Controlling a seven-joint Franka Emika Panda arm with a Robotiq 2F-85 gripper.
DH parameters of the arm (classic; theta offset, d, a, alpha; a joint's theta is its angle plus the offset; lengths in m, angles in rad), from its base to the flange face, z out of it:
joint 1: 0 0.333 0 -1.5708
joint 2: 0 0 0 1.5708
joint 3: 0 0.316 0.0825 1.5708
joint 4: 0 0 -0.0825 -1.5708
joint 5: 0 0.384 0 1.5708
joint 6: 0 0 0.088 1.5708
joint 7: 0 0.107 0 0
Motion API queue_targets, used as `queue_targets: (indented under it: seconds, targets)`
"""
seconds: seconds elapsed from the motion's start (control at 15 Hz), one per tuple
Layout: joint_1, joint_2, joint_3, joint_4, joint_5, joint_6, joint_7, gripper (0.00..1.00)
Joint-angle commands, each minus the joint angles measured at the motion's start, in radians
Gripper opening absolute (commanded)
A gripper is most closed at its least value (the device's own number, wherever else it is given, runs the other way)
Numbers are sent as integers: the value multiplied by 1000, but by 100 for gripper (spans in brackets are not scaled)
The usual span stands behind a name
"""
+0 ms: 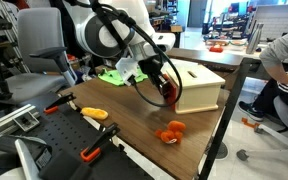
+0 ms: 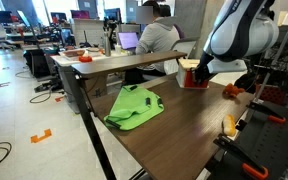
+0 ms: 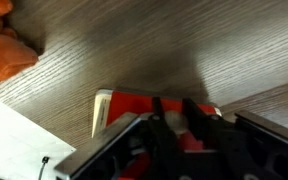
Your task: Open the dresser
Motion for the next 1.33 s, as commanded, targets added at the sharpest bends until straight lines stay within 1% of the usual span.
queue_targets:
  seconds: [0.0,0.53,0.87,1.13,1.2,1.27]
  targets:
    - [26,-34,2,-60,-19,-63,-43,7]
    - [24,-81,14,-109,-69,-123,-85,7]
    - [25,-100,14,-131,-111,-136,-86,7]
    - [29,-100,7,-134,-122,-139,-83,7]
    - [27,-101,10,-135,-123,-139,-83,52]
    - [22,-102,14,-135,-127,-143,-86,53]
